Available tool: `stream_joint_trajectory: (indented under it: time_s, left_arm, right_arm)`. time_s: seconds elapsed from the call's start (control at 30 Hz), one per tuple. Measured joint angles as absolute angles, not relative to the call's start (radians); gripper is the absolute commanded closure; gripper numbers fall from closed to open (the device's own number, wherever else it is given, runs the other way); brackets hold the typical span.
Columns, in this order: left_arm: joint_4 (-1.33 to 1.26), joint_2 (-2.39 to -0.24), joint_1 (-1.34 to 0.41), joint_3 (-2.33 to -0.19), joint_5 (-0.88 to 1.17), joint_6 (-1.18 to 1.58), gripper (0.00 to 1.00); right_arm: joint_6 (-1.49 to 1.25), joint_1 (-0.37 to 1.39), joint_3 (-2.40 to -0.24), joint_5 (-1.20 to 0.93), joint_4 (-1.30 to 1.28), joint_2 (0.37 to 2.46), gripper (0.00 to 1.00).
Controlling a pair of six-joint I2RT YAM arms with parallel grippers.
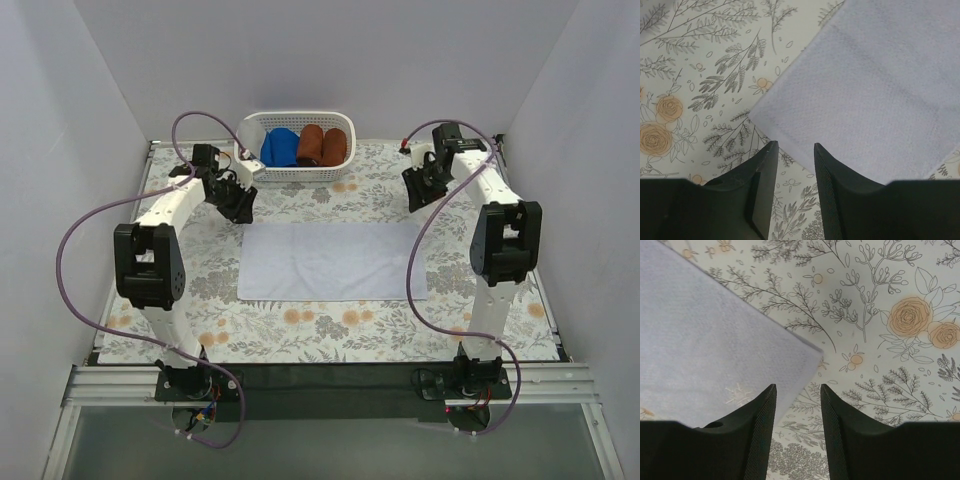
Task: Roll the towels
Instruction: Fold the towel
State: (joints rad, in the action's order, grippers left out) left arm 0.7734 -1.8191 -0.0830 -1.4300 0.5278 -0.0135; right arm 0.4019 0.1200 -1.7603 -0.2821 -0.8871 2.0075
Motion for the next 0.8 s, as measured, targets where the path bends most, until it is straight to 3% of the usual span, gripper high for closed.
stream_joint_trajectory:
  time_s: [0.3, 0.8]
  left_arm:
    - [0.767, -1.951, -0.022, -1.505, 0.492, 0.054, 0.67]
    - [0.753, -1.97, -0.015, -1.498, 0.459, 0.06, 0.63]
  right_arm:
    - [0.395, 0.118, -1.821, -0.215, -0.891, 2.191, 0.62]
    - [0.395, 0.112, -1.769, -0.209, -0.832, 2.22, 0.73]
